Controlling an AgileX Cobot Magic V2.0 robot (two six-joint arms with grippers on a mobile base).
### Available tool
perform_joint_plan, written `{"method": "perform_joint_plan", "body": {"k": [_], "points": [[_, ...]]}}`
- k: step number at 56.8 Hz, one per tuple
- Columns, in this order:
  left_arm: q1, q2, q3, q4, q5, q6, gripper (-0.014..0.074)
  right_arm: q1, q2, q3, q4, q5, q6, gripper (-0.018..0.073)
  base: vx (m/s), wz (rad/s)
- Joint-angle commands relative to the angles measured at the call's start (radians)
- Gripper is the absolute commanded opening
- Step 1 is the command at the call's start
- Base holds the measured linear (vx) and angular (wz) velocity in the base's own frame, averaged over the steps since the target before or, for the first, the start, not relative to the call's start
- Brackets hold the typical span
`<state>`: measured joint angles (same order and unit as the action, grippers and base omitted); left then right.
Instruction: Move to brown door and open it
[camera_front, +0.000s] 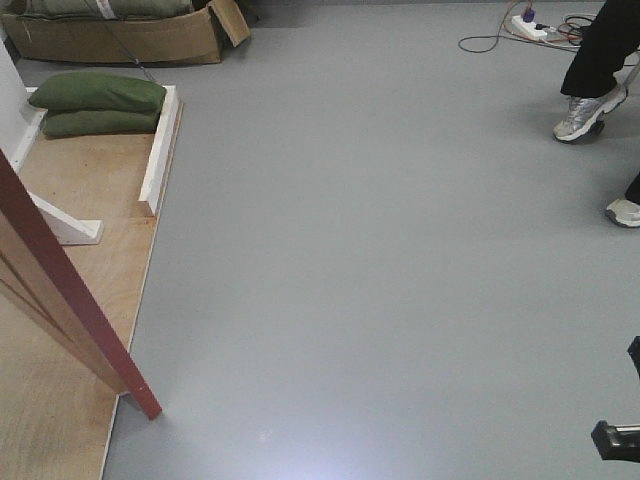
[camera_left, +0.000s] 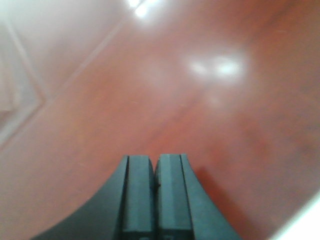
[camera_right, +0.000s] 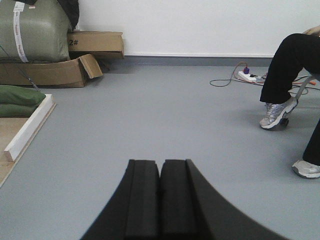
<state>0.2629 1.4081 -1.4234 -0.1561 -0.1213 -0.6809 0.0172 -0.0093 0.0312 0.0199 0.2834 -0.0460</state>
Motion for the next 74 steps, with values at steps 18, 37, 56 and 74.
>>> {"method": "perform_joint_plan", "body": {"k": [18,37,56,74], "points": [[-0.023,-0.023,-0.032,-0.002,-0.081,-0.004,-0.0003,-0.002,-0.013,0.004,-0.006,-0.082,-0.005,0.0,0.0,0.0],[-0.023,-0.023,-0.032,-0.002,-0.081,-0.004,-0.0003,-0.002,-0.013,0.004,-0.01,-0.082,-0.007,0.0,0.0,0.0],[-0.023,-0.023,-0.032,-0.002,-0.08,-0.004,-0.0003,-0.002,-0.013,0.004,-0.011,-0.082,-0.006,0.0,0.0,0.0],[-0.023,-0.023,-0.032,-0.002,-0.08,-0.004,-0.0003,-0.002,-0.013,0.004,-0.01,-0.082,-0.006,0.0,0.01,-0.02]]}}
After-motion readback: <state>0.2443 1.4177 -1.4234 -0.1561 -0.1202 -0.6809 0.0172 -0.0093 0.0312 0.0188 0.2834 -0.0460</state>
